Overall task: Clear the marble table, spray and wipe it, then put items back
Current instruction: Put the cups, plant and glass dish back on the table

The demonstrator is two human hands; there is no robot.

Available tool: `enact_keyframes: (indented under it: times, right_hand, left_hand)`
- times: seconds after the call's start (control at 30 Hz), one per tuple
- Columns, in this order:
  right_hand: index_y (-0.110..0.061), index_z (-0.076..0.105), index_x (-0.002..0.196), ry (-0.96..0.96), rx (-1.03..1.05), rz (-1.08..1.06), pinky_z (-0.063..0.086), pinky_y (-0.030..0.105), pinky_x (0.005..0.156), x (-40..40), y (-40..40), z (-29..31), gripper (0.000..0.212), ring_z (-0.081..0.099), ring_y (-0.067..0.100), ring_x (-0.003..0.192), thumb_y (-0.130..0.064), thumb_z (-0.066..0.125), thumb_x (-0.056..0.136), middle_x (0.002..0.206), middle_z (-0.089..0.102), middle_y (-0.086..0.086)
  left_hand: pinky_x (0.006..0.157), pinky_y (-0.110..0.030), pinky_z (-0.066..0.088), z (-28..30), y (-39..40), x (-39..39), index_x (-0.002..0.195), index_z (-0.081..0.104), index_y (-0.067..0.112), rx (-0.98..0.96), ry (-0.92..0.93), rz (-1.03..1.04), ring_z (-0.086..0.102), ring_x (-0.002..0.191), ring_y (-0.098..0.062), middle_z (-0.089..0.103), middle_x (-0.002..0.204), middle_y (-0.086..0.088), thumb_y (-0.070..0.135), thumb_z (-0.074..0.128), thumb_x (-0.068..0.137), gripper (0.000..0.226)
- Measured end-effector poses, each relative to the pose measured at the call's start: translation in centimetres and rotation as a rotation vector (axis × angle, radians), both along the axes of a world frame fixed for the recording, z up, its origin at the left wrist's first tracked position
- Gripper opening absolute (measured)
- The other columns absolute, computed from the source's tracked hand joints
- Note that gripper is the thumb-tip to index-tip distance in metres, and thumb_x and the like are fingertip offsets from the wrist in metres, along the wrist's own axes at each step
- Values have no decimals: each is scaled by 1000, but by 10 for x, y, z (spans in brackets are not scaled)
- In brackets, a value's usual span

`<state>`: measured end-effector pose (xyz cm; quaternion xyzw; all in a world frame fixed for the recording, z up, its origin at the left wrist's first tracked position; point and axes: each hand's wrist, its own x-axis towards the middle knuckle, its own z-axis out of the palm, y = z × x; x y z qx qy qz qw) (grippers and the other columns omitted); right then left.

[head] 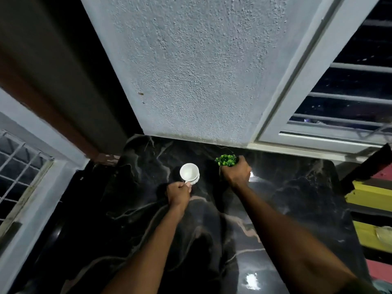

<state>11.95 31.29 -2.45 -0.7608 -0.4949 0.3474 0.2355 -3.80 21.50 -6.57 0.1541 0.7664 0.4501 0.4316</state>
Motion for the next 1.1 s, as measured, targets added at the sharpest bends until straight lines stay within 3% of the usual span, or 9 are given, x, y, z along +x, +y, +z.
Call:
enact_keyframes:
  times: [0.2, 0.37, 0.47, 0.57, 0.67, 0.83, 0.93, 1.0, 1.1]
  right_hand:
    - [-18, 63, 102, -12, -14, -59, 60, 40, 85, -20, 33, -10, 38, 68, 30, 93, -27, 78, 68, 93, 69, 7]
    - [-16, 67, 111, -51, -34, -124, 57, 40, 93, -29, 32, -18, 45, 67, 34, 103, -28, 80, 69, 103, 72, 14]
    - [-18, 67, 107, -56, -68, -122, 55, 33, 87, -34, 30, -17, 42, 67, 32, 99, -28, 78, 68, 99, 71, 12]
    - [-21, 65, 102, -75, -101, -116, 46, 26, 80, -42, 23, -16, 35, 65, 30, 95, -26, 75, 69, 91, 66, 6]
    - [-20, 62, 102, -89, -91, -131, 49, 30, 83, -46, 19, -18, 34, 65, 31, 98, -25, 76, 71, 92, 66, 7]
    - [-20, 42, 141, -148, -152, -90, 47, 44, 104, -52, 20, -14, 84, 53, 39, 123, -28, 83, 67, 131, 51, 19]
    - [-25, 23, 153, -407, -158, -33, 34, 62, 110, -67, 13, -9, 106, 32, 40, 144, -44, 80, 66, 153, 31, 20]
    - [-20, 25, 154, -592, -25, 24, 27, 65, 112, -82, 5, -7, 104, 27, 37, 149, -50, 74, 67, 159, 27, 21]
    - [-14, 43, 143, -680, 237, 114, 28, 58, 113, -117, -10, -1, 86, 41, 36, 139, -44, 69, 67, 150, 42, 18]
  left_hand:
    - [91, -51, 56, -13, 25, -47, 53, 59, 12, 40, -20, -8, 59, 83, -23, 59, 63, -3, -5, 66, 88, 40]
    - [81, -36, 49, -23, 37, -80, 57, 62, 15, 20, -42, -98, 60, 83, -24, 65, 73, -10, -2, 65, 90, 37]
    - [76, -33, 45, -23, 40, -98, 61, 63, 11, 18, -49, -135, 58, 80, -21, 64, 78, -13, -1, 64, 91, 33]
    - [63, -26, 41, -21, 43, -114, 67, 64, 2, 18, -32, -170, 50, 67, -18, 59, 70, -9, 0, 63, 92, 26]
    - [46, -13, 36, -19, 47, -128, 62, 62, 2, 35, -7, -197, 45, 54, -12, 56, 64, -7, -2, 62, 91, 29]
    - [65, -27, 42, -17, 53, -148, 65, 67, 0, 50, -29, -214, 52, 63, -13, 62, 66, -8, 0, 61, 92, 27]
    - [75, -32, 48, -19, 55, -157, 72, 68, 1, 69, -39, -191, 58, 75, -20, 66, 74, -13, 0, 63, 92, 20]
    - [76, -33, 48, -20, 56, -163, 71, 68, 3, 71, -40, -176, 60, 78, -22, 67, 75, -14, 0, 64, 91, 21]
    - [82, -37, 51, -23, 58, -173, 75, 70, 2, 73, -55, -133, 62, 82, -23, 68, 79, -16, 0, 64, 92, 18]
